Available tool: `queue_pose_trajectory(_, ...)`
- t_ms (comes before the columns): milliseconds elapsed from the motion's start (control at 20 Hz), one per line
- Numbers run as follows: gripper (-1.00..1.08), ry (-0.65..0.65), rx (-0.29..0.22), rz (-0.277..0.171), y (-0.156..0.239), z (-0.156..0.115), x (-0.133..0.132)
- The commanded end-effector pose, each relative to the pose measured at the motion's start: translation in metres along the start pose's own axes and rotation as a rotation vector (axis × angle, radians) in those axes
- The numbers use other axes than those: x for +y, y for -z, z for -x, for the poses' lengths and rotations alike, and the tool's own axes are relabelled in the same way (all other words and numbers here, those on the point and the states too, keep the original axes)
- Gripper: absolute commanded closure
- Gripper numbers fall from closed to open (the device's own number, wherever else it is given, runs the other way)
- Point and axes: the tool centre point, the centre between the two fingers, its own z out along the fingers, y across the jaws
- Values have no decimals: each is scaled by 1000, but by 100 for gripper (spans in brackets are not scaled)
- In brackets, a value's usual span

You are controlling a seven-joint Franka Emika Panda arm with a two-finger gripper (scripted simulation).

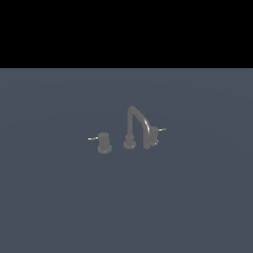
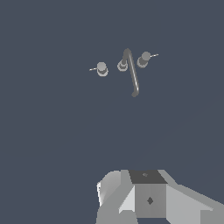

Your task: Turn on the faucet by rotating a designated handle.

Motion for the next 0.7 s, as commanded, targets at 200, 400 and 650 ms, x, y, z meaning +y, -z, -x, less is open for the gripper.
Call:
queue_pose_trajectory(200, 108, -73, -1, -1, -23, -8, -14)
queue_pose_trajectory(400, 108, -143, -1, -1, -44, -17, -26)
queue_pose_trajectory(650, 108, -248, -2, -3, -76, -31, -45)
